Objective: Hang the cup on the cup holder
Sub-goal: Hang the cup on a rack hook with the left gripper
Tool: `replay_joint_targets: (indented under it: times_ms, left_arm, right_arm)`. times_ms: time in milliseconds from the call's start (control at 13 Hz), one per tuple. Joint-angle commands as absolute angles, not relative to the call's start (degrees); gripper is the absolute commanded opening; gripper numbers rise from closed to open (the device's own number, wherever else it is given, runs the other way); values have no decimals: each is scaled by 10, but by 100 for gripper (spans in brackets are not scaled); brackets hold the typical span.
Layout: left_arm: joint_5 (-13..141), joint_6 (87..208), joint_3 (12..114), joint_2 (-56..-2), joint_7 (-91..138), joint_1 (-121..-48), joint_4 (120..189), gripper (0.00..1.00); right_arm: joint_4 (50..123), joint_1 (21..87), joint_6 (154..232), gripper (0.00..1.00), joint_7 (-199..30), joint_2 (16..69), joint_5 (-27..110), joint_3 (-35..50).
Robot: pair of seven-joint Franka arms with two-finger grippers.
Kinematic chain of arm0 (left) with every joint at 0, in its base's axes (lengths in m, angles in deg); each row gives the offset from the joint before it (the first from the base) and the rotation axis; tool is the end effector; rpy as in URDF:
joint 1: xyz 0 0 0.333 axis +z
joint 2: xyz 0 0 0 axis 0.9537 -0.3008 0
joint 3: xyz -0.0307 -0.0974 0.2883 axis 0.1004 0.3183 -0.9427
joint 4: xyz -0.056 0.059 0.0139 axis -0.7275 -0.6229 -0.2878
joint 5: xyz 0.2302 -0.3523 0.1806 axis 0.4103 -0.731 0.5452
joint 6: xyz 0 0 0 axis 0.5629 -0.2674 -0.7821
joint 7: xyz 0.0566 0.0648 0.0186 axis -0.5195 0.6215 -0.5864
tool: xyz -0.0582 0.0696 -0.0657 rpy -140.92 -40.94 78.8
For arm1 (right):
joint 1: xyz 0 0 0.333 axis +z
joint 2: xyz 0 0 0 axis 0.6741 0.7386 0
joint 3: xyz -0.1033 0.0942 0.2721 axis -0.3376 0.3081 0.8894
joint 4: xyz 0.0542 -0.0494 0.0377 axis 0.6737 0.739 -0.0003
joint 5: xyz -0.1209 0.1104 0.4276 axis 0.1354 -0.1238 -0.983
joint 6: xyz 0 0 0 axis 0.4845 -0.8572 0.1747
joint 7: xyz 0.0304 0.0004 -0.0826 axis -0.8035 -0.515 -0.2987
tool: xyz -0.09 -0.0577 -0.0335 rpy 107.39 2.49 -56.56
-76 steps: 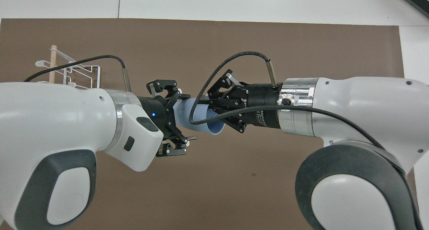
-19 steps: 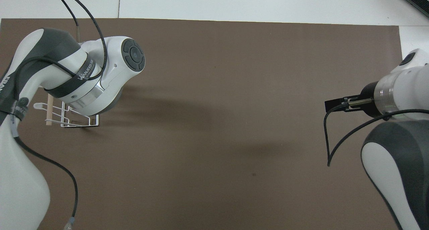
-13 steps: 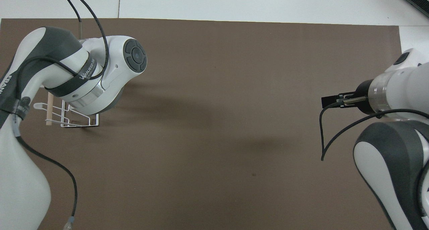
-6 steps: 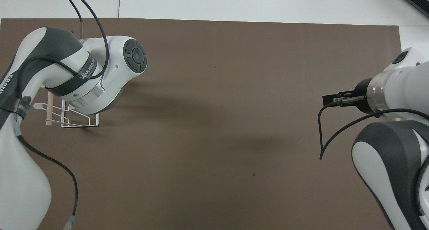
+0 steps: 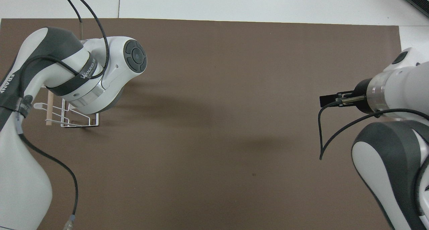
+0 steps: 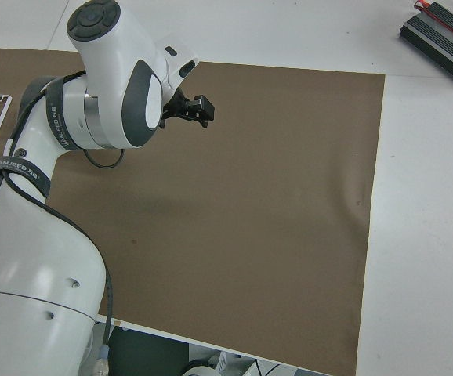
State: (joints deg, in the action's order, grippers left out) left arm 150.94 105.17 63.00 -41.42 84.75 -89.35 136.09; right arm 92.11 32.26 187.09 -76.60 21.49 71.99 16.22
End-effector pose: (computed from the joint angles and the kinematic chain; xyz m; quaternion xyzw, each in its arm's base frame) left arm 0.6989 -0.1572 0.4024 -0.6459 0.5729 0.2302 0.4490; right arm 0.6093 0.0702 0.5240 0.9960 0.0512 0.0724 0.0089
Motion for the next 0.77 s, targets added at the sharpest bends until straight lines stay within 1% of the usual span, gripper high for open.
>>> replay_joint_targets:
  times_ms: [0,77,154,309,386,540,618,695]
  left_arm:
    - [1517,1061,629,-415,835,-890,1365,56]
    - [1515,1056,630,-414,835,-890,1364,100]
    - [1512,1053,630,-414,833,-890,1364,100]
    - [1512,1053,630,-414,830,-890,1364,100]
    - [1512,1054,630,-414,830,-890,1364,100]
    - [1511,1052,630,-410,830,-891,1364,100]
    - [1505,1052,631,-406,830,-891,1363,100]
    - [1482,1051,630,-397,828,-890,1362,100]
  right_arm:
    - [926,314,1871,77,-780,211,720,167]
    - [926,315,1866,56,-780,211,720,167]
    - [924,315,1857,47,-780,211,720,167]
    - [924,314,1853,46,-780,210,720,167]
    - [923,313,1851,47,-780,210,720,167]
    - [923,313,1851,63,-780,210,720,167]
    - [923,313,1851,88,-779,210,720,167]
    - [923,313,1851,100,-779,210,720,167]
